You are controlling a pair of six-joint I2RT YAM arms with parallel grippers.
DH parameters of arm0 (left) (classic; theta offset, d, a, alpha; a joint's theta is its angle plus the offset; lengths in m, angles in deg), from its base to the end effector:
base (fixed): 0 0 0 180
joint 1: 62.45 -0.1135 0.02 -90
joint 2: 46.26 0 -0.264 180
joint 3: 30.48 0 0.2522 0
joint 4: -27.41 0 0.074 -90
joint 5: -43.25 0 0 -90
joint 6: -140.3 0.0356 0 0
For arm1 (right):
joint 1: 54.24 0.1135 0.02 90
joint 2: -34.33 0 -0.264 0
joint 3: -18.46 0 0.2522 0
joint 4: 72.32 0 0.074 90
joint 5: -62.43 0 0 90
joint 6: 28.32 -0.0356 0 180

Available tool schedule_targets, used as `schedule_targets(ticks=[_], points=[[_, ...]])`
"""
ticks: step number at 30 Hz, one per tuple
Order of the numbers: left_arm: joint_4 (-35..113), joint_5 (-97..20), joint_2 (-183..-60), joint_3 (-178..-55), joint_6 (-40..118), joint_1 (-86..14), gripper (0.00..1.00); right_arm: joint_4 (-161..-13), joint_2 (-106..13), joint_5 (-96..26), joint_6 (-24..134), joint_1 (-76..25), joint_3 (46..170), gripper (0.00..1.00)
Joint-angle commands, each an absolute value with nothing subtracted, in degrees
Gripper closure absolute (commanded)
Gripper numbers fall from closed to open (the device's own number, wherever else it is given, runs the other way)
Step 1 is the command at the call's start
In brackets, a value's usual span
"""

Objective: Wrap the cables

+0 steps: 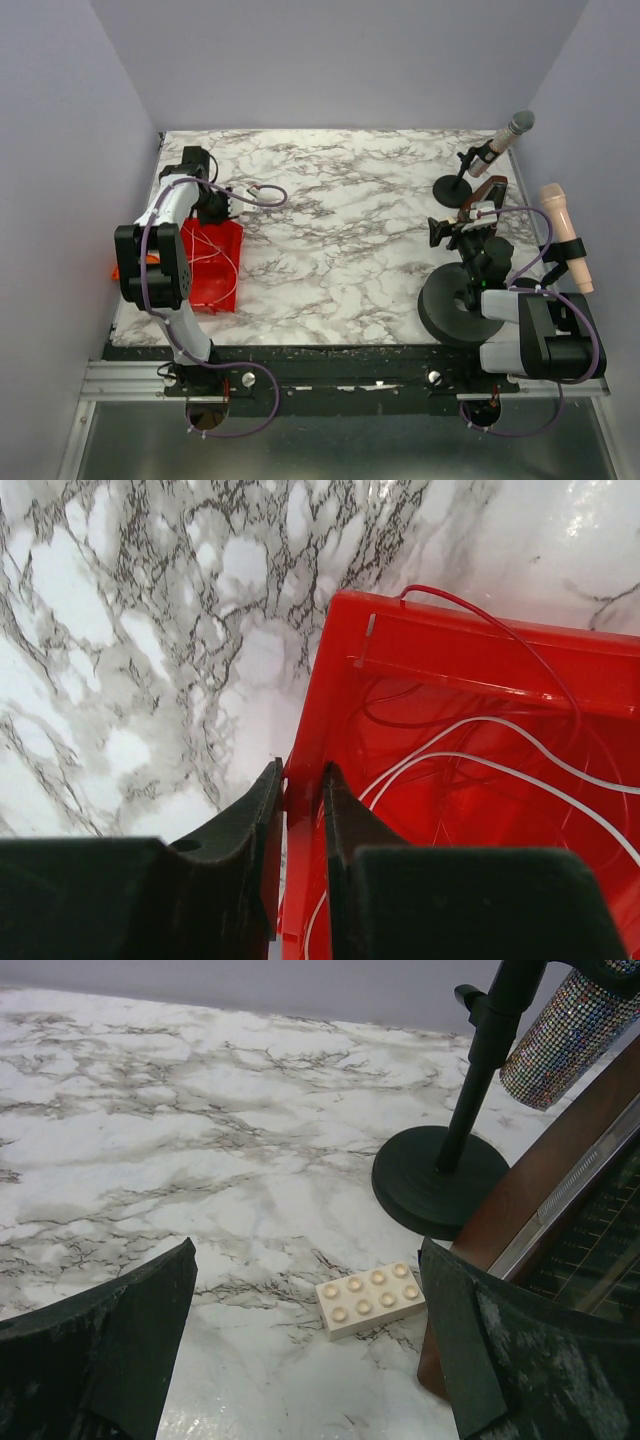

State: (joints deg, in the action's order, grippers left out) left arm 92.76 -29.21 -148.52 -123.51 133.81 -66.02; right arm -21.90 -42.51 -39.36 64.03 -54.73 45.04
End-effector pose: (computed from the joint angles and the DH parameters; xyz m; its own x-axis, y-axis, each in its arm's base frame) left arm 0.3537 0.0113 0.2270 -0.0883 0.9437 -0.3187 0.9583 0.1678 0.2314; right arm 0.2300 0.0053 0.1769 0.0108 -0.0402 -0.9991 -0.1957 0.9798 -0.0416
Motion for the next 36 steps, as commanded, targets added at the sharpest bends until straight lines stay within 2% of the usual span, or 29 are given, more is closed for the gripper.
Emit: schedule_targets(ticks=[1,4,7,8,11,13,18,20,24,30,36], points=[[94.7,-28.0,-152.8,-127.8,139.2,-65.1,0.9,-20.5,-43.1,-38.1,63.7,-55.1,45.2,0.0],[93.7,-27.2,-153.6,-127.7,138.5,-65.0,0.87,-20.5,-43.1,-38.1,63.6,-55.1,45.2,0.0],[90.4,-27.2,-152.7,-126.6,136.9,-65.0,0.76,-20.5,-43.1,-38.2,63.7,-55.1,45.2,0.0],[89.8,-27.0,-152.3,-126.7,136.4,-65.0,0.67,-20.5,-43.1,-38.1,63.7,-55.1,45.2,0.0],[87.5,-25.0,-150.5,-127.6,134.2,-65.0,0.51,-20.5,-43.1,-38.1,63.7,-55.1,45.2,0.0],[85.8,-22.7,-148.3,-127.7,133.6,-65.0,0.37,-20.4,-43.1,-38.2,63.7,-55.1,45.2,0.0],[83.3,-15.8,-143.7,-129.6,127.3,-65.0,0.34,-20.4,-43.1,-38.1,63.6,-55.1,45.2,0.0],[87.5,-12.7,-142.7,-132.2,127.0,-65.0,0.34,-20.4,-43.0,-38.1,63.7,-55.1,45.2,0.0],[101.3,-6.3,-140.0,-135.2,136.1,-64.4,0.34,-20.4,-43.1,-38.0,63.7,-55.1,45.2,0.0],[113.8,-14.4,-135.6,-130.5,147.4,-60.3,0.34,-20.4,-43.0,-38.1,63.7,-55.1,45.1,0.0],[115.4,-24.6,-131.4,-118.3,154.2,-52.6,0.34,-20.3,-43.0,-38.1,63.7,-55.1,45.1,0.0]])
